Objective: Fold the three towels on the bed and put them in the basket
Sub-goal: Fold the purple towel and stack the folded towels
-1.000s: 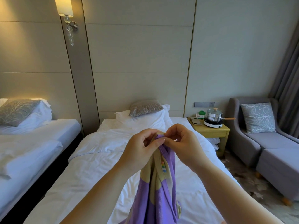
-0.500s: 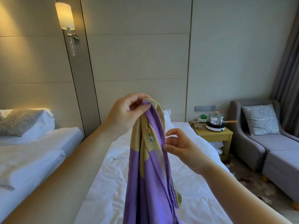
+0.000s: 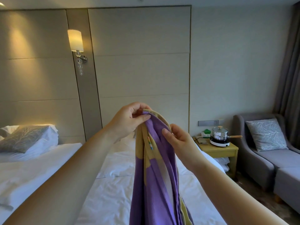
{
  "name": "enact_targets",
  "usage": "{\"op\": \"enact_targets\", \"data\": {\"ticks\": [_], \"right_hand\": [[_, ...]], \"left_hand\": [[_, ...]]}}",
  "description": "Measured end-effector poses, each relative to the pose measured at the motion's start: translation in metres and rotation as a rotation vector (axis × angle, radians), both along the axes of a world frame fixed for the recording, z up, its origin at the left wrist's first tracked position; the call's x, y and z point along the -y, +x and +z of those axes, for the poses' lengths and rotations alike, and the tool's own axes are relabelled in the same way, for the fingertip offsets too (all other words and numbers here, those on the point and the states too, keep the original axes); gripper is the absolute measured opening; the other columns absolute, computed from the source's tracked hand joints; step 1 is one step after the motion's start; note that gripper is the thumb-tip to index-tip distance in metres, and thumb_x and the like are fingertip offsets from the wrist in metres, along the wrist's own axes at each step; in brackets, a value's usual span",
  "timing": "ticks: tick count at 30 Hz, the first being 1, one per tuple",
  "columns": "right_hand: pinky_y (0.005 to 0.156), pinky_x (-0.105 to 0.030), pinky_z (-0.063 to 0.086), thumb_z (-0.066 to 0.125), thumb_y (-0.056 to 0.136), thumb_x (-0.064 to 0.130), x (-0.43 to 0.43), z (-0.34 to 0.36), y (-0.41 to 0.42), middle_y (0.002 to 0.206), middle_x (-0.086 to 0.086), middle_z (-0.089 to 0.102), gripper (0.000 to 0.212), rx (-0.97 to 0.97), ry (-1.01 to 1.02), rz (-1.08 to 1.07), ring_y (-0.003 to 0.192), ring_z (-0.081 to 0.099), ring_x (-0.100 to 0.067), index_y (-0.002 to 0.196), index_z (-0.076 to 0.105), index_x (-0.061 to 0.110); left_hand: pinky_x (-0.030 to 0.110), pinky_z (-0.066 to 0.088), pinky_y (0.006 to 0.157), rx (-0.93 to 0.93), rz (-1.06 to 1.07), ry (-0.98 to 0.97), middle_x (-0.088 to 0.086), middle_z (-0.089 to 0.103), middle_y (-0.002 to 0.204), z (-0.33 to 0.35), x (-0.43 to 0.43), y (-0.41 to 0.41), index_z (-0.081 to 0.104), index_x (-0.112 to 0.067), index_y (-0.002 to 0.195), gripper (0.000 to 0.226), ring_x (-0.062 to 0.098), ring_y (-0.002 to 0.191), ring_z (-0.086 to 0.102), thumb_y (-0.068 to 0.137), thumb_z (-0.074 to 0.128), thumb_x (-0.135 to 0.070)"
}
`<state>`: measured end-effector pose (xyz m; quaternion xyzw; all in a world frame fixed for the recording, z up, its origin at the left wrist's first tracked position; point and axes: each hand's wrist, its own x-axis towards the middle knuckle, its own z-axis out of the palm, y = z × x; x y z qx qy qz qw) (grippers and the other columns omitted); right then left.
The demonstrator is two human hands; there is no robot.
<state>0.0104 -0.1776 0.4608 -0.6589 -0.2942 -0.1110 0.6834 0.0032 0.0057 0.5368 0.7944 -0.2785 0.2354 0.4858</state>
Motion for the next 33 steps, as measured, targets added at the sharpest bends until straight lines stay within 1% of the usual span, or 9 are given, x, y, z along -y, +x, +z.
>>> {"op": "enact_targets", "data": {"ticks": [4,6,10,13,18,22,24,27,33], "right_hand": [[0.08,-0.04,0.053,0.057,0.093,0.024,0.003,-0.009,-0.003,0.091,-0.015,0.067,0.015,-0.032,-0.105,0.081,0.085,0.063,-0.031,0.098,0.063,0.01],[0.084,-0.033,0.055,0.054,0.093,0.011,0.001,-0.019,-0.004,0.099,-0.01,0.071,0.015,-0.022,-0.197,0.077,0.093,0.067,-0.024,0.102,0.066,0.012],[0.075,-0.036,0.051,0.046,0.083,0.004,0.009,-0.045,0.001,0.093,-0.018,0.067,0.017,-0.005,-0.604,-0.054,0.08,0.062,-0.027,0.092,0.06,0.0],[0.064,-0.031,0.039,0.048,0.079,0.008,0.025,-0.069,0.01,0.077,-0.016,0.055,0.013,-0.105,-0.856,-0.106,0.069,0.047,-0.017,0.082,0.052,-0.004],[0.056,-0.02,0.037,0.049,0.082,0.016,0.048,-0.11,0.021,0.079,-0.004,0.056,0.008,-0.194,-1.093,-0.155,0.071,0.05,-0.017,0.077,0.056,0.012],[0.066,-0.03,0.035,0.045,0.087,0.028,0.076,-0.144,0.029,0.076,0.004,0.048,0.017,-0.178,-1.358,-0.282,0.078,0.048,-0.022,0.071,0.045,0.021],[0.074,-0.031,0.031,0.042,0.092,0.038,0.092,-0.15,0.034,0.081,0.008,0.045,0.021,-0.142,-1.438,-0.361,0.089,0.051,-0.024,0.074,0.044,0.027],[0.076,-0.032,0.032,0.039,0.095,0.046,0.115,-0.14,0.047,0.108,0.001,0.054,0.032,-0.015,-1.54,-0.504,0.103,0.055,-0.024,0.101,0.058,0.021],[0.081,-0.033,0.042,0.043,0.095,0.044,0.158,-0.084,0.074,0.114,0.004,0.056,0.03,0.09,-1.417,-0.768,0.107,0.054,-0.019,0.108,0.064,0.027]], "left_hand": [[0.015,0.05,0.079,-0.028,0.013,0.061,0.011,0.069,0.098,0.0,0.002,-0.004,0.065,-0.006,0.102,0.015,0.01,0.085,0.063,0.089,0.061,-0.002],[0.017,0.051,0.081,-0.022,0.011,0.077,0.011,0.07,0.098,0.001,0.004,-0.004,0.066,-0.004,0.102,0.016,0.01,0.085,0.064,0.088,0.061,0.001],[0.024,0.051,0.085,-0.002,0.016,0.073,0.008,0.069,0.092,0.004,0.002,-0.001,0.068,-0.008,0.095,0.018,0.011,0.084,0.064,0.085,0.061,0.006],[0.02,0.051,0.084,0.069,0.033,-0.074,0.002,0.068,0.089,0.011,-0.002,0.006,0.066,-0.016,0.089,0.026,0.008,0.083,0.064,0.085,0.06,0.008],[0.02,0.047,0.085,0.144,0.126,-0.393,-0.002,0.065,0.089,0.021,-0.015,0.022,0.063,-0.023,0.087,0.03,0.007,0.083,0.061,0.088,0.057,0.006],[0.014,0.046,0.076,0.173,0.221,-0.537,-0.002,0.064,0.088,0.02,-0.036,0.033,0.061,-0.014,0.096,0.02,0.003,0.079,0.06,0.088,0.057,0.004],[0.012,0.046,0.072,0.166,0.287,-0.536,-0.004,0.063,0.087,0.01,-0.05,0.04,0.061,-0.012,0.101,0.019,0.002,0.077,0.059,0.088,0.059,0.002],[0.013,0.046,0.071,0.108,0.4,-0.535,-0.007,0.063,0.084,-0.017,-0.076,0.05,0.063,-0.015,0.1,0.018,0.005,0.077,0.058,0.088,0.061,-0.002],[0.027,0.049,0.074,-0.017,0.499,-0.528,-0.006,0.067,0.083,-0.066,-0.129,0.059,0.066,-0.029,0.08,0.024,0.011,0.077,0.06,0.086,0.064,-0.006]]}}
